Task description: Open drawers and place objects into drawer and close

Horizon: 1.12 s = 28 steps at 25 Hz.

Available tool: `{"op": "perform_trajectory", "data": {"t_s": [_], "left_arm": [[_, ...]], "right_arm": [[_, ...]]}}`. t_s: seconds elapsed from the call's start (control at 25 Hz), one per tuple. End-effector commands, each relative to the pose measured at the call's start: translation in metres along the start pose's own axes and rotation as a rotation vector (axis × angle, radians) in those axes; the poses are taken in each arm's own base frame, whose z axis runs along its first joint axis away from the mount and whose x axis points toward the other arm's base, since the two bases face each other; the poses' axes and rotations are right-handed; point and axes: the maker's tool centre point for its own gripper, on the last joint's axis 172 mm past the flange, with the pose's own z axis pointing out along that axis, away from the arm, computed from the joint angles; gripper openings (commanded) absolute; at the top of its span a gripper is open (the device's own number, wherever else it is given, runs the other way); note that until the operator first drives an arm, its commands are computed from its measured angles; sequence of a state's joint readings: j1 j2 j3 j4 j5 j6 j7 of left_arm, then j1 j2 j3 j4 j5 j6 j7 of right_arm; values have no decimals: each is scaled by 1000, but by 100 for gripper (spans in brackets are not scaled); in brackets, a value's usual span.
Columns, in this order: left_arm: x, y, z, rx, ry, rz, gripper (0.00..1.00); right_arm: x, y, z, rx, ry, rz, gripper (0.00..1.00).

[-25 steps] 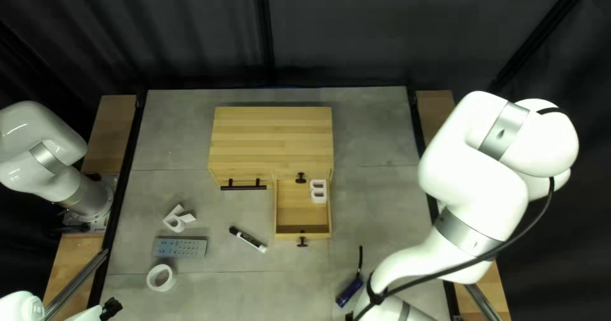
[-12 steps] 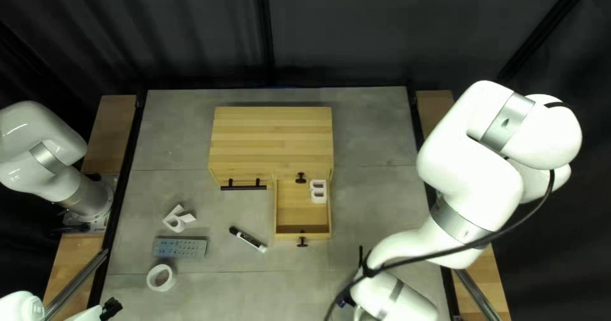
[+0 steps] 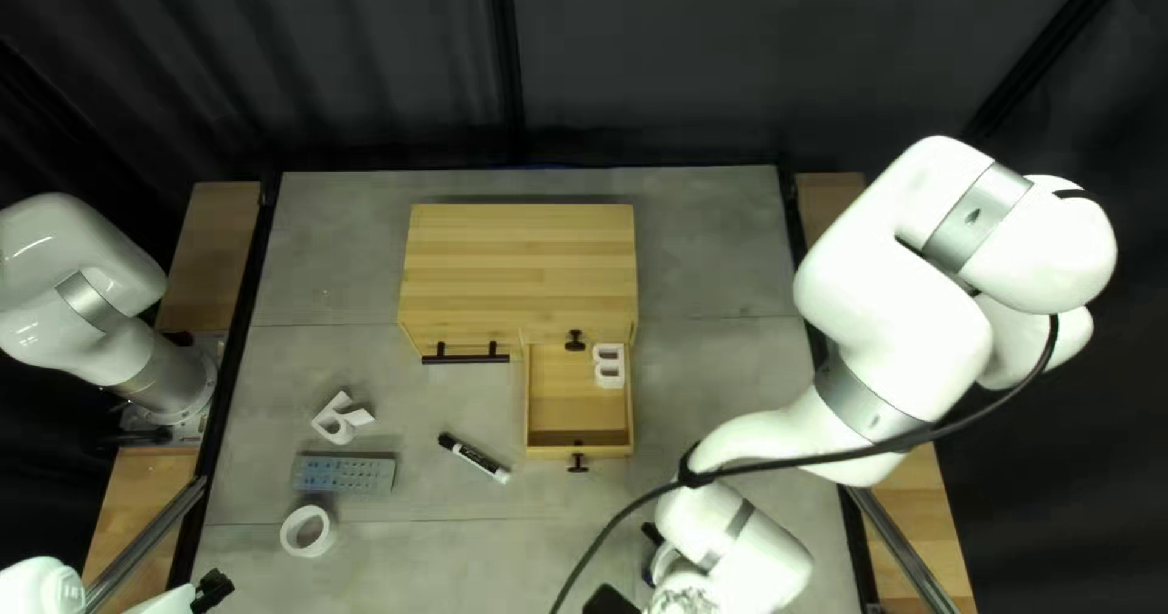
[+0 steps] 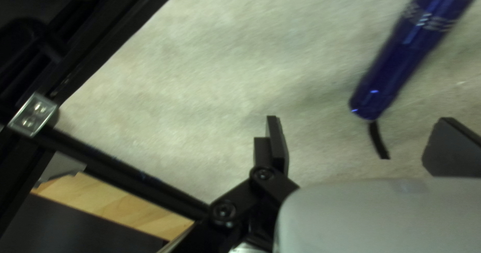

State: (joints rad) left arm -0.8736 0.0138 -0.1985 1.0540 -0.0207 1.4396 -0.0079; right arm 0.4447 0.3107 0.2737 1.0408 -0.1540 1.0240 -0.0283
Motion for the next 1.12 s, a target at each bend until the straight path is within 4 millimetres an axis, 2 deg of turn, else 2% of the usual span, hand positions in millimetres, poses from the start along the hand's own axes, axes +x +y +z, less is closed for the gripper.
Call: {"op": "perform_trajectory", "data": {"t_s": [0.04,0.28,0.36,0.44,0.64,0.8,1.12], "left_arm": [[0,0,0,0,0,0,100],[0,0,0,0,0,0,100],[0,0,0,0,0,0,100],[0,0,0,0,0,0,100],[0,0,0,0,0,0,100],[0,0,0,0,0,0,100],[0,0,0,0,0,0,100]], "right_arm": [[-2,-1,-1,-8,14,4,100],[-7,-22,-22,-27,-22,-123,100],[-5,-33,-31,-57,-28,-194,100],[0,-56,-37,-96,-50,-295,100],[8,-90,-33,-130,-87,-447,100],[6,-110,-28,-120,-102,-505,100],[-4,-135,-16,-97,-110,-513,100]]}}
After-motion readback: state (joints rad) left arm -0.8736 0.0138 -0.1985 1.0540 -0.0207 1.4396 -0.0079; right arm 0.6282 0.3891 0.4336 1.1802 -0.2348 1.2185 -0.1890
